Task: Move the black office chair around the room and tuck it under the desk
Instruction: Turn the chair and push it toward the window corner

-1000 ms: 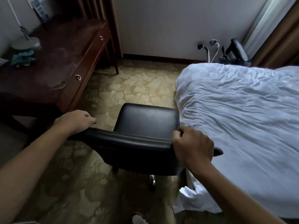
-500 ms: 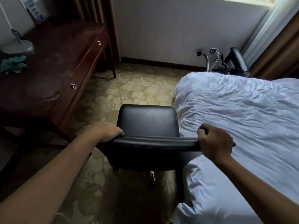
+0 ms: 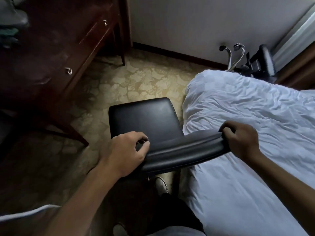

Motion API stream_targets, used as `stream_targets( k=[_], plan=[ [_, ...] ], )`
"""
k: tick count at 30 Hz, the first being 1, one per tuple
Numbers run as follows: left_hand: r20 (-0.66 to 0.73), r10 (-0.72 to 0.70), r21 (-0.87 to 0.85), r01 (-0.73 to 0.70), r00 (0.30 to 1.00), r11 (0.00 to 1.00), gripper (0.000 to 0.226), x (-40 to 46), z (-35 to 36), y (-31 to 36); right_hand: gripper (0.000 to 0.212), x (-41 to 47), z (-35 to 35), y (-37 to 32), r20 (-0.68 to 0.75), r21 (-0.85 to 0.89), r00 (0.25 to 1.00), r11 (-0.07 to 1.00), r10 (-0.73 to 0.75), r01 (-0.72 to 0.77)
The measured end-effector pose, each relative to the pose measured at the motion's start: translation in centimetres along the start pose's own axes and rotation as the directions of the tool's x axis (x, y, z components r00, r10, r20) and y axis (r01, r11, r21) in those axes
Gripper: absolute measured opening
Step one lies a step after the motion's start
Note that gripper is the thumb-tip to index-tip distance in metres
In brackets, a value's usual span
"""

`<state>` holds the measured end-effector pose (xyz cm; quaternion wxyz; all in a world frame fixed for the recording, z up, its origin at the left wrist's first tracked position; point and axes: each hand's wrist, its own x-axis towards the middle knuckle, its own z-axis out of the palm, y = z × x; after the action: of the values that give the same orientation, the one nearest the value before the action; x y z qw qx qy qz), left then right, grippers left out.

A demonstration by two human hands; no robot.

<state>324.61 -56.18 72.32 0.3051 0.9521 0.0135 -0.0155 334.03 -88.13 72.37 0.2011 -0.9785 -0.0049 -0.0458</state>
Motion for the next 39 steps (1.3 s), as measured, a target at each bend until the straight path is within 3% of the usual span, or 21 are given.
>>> stream_targets(
  k=[10,14,17,21,25,30,39],
  plan=[
    [-0.040,-0.211,-0.001,0.211,0.977,0.977,0.014,-0.2,1.2,3.9,0.021,2.6,-0.1,2.3,0.049,-0.026,0.959,0.959,-0.279,0.281],
    [0.229,-0.203,-0.051,0.220,0.952,0.974,0.058,-1.2,1.9,6.6,0.020,2.1,0.0,2.6,-0.060,0.045,0.932,0.931,-0.358,0.361],
    [0.297,-0.191,0.094,0.171,0.936,0.981,0.088,-2.1,2.7,7.8,0.021,1.3,-0.1,2.7,-0.135,0.048,0.839,0.842,-0.528,0.537],
    [0.118,-0.209,0.287,0.168,0.971,0.943,0.087,-2.9,3.8,8.0,0.028,0.8,0.2,2.1,-0.133,-0.048,0.752,0.762,-0.645,0.646],
    [-0.032,-0.213,0.312,0.212,0.977,0.926,0.087,-2.1,3.0,7.0,0.031,2.3,0.9,-0.1,-0.163,-0.099,0.718,0.735,-0.677,0.671],
    [-0.007,-0.234,0.286,0.226,0.972,0.931,0.086,-0.1,0.8,5.0,0.034,4.0,1.8,-2.4,-0.198,-0.142,0.679,0.706,-0.707,0.694],
    [-0.111,-0.265,0.306,0.287,0.958,0.908,0.073,4.8,-0.6,1.9,0.036,10.4,5.1,-6.6,-0.231,-0.109,0.664,0.697,-0.712,0.709]
  ],
)
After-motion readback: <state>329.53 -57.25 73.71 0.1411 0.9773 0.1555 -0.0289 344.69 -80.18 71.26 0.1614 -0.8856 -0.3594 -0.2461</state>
